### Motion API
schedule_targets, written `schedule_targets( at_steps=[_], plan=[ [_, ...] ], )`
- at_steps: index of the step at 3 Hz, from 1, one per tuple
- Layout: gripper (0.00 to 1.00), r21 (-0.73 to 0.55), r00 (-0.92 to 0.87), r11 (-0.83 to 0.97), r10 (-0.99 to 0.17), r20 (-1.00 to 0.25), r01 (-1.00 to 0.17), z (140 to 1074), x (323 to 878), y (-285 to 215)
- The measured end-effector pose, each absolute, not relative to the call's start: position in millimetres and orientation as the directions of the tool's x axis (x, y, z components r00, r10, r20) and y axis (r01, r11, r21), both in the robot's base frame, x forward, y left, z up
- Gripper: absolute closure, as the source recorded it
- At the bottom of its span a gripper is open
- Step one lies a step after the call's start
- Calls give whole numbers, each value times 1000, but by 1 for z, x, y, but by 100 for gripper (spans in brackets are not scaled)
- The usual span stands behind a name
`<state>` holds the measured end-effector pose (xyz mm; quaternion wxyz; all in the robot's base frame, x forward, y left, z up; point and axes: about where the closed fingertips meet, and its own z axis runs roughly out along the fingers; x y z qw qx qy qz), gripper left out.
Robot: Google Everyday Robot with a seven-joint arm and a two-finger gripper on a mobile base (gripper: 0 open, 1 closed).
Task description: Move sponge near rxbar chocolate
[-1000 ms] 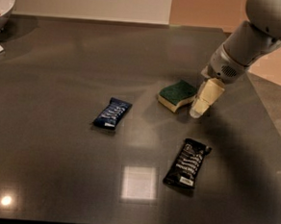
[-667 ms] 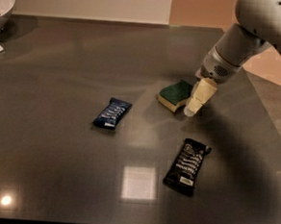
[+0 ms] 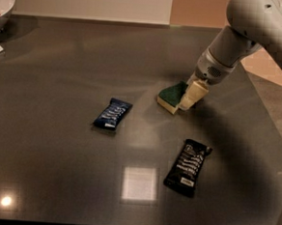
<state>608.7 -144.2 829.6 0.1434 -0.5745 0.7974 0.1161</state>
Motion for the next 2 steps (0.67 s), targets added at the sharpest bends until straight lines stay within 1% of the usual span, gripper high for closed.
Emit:
schedule_targets(
  at_steps=[1, 2],
  plan=[
    [64, 7, -294, 314, -881, -372, -949, 836, 607, -142],
    [87, -11, -305, 334, -873, -380, -942, 857, 591, -146]
  ],
)
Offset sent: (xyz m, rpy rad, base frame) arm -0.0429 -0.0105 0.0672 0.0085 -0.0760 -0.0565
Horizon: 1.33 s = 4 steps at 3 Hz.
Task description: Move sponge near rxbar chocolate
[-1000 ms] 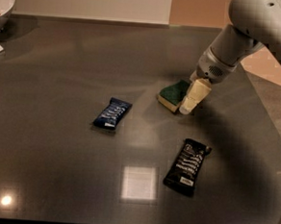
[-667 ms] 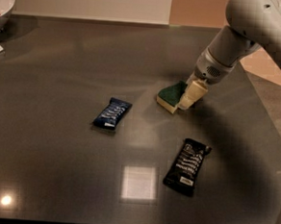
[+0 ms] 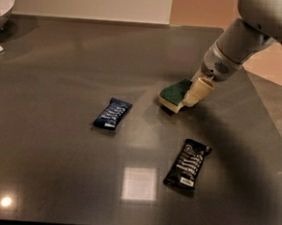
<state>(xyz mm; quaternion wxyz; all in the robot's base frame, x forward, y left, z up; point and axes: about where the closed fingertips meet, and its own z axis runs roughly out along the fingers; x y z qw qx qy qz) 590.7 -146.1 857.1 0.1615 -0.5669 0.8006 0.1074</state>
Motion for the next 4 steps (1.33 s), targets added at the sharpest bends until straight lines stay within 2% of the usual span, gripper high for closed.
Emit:
schedule_targets(
  at_steps=[1, 2, 3, 4],
  plan=[
    [100, -25, -306, 338, -879, -367, -941, 888, 564, -151],
    [100, -19, -334, 363, -874, -354, -931, 907, 535, -161],
    [83, -2, -385, 410, -857, -342, -912, 915, 510, -175],
    [60, 15, -436, 457, -836, -334, -889, 915, 491, -189]
  ],
)
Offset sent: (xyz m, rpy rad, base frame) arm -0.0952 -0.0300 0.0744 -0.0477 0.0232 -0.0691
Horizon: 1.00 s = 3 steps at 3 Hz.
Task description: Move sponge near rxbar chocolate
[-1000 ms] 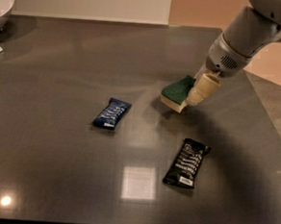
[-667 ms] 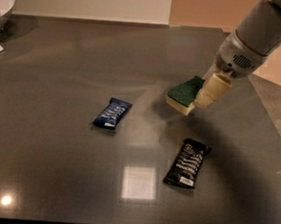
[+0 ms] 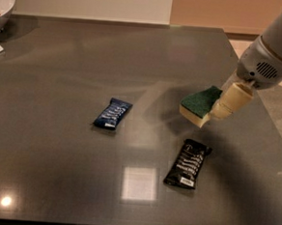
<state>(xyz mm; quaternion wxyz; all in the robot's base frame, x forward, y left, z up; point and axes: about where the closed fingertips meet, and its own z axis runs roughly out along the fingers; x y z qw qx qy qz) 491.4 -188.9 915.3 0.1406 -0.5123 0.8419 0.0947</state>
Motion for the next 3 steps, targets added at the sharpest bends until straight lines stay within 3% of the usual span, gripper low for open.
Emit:
schedule_targets(
  at_steps=[2, 3],
  plan=[
    [13, 26, -465, 484, -821, -333, -874, 912, 479, -196],
    [0, 22, -463, 484, -821, -335, -875, 912, 480, -195]
  ],
)
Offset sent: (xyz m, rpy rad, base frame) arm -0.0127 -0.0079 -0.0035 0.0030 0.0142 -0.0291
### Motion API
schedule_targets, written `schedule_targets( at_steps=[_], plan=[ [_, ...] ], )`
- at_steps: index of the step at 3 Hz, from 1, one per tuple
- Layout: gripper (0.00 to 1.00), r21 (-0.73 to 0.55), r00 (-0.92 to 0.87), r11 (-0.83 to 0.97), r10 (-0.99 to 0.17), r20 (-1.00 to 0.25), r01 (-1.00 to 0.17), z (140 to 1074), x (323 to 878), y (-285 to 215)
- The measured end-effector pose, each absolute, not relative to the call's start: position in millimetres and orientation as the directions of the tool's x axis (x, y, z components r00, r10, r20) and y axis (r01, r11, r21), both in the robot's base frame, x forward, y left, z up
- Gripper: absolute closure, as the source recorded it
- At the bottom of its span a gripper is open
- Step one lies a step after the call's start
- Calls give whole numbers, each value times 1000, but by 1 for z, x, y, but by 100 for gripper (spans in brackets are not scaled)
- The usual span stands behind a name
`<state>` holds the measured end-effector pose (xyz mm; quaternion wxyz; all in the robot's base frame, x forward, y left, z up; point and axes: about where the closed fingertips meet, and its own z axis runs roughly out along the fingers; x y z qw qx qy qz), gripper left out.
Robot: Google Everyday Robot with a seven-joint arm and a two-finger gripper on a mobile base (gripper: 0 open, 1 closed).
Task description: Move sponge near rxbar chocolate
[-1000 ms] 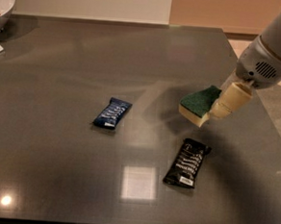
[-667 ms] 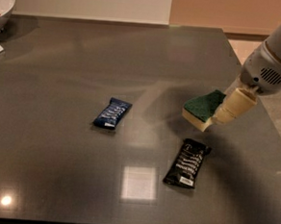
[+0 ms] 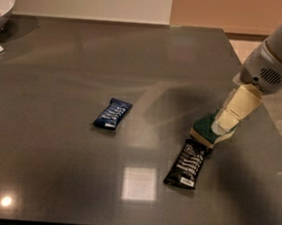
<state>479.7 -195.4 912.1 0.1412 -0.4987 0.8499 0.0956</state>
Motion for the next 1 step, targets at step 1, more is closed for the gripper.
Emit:
schedule_targets(
  at_steps=[1],
  plan=[
    [0, 22, -463, 484, -821, -335, -875, 912, 480, -195]
  ],
)
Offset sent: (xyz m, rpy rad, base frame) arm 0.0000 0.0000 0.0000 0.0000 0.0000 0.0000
